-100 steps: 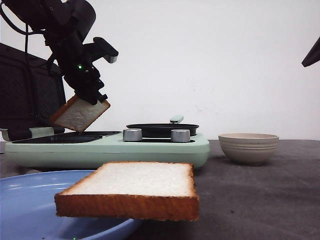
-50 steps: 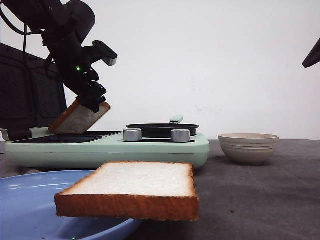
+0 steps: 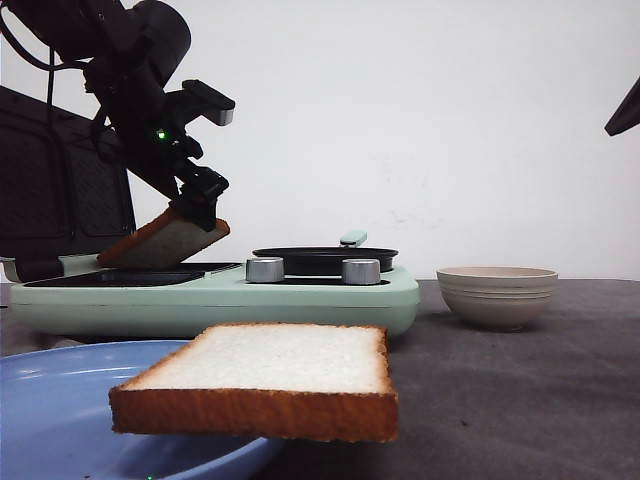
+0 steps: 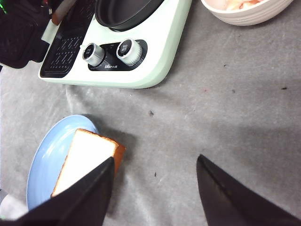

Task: Make breakfast with bread and shrimp
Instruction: 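Lower the bread into the farther sandwich-maker tray and open left gripper, then move the right gripper down and grasp the remaining bread slice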

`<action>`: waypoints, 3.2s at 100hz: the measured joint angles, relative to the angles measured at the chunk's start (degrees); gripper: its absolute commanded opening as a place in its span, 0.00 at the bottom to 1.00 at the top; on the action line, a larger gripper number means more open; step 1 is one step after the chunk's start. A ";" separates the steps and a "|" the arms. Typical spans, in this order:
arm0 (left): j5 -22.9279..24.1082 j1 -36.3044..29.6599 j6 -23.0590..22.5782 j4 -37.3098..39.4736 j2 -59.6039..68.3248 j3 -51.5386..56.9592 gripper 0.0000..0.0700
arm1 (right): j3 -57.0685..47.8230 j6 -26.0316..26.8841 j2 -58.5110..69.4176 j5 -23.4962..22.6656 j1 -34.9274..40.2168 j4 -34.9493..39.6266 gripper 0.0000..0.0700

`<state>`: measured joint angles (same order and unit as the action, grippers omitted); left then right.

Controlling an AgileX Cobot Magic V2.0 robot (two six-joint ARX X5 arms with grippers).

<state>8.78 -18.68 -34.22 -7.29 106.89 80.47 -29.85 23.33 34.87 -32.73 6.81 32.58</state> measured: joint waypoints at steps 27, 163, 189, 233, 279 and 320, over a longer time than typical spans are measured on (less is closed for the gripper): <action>-0.02 -0.20 2.97 0.00 0.00 0.00 0.86 | 0.00 -0.59 -0.02 0.09 0.00 0.00 0.49; -18.71 -0.09 33.59 -18.91 -37.77 -1.88 0.62 | -0.02 -0.31 0.00 0.11 0.00 1.29 0.49; -19.69 0.66 33.75 -14.27 -51.76 -18.05 0.62 | 0.00 0.44 0.11 -0.02 0.72 4.09 0.49; -16.06 2.38 39.36 -15.78 -74.66 -42.34 0.65 | 4.50 3.87 9.51 -2.27 12.92 -2.75 0.64; -10.36 2.38 39.43 -25.16 -84.21 -42.47 0.74 | 8.52 8.70 25.20 -13.03 21.40 -22.23 0.64; -10.36 2.38 39.32 -25.14 -84.72 -42.47 0.74 | 8.52 13.68 38.45 -16.61 26.75 -36.39 0.64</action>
<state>-1.58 -16.29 5.10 -32.42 22.17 38.00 -21.32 37.01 73.32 -49.34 33.56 -3.81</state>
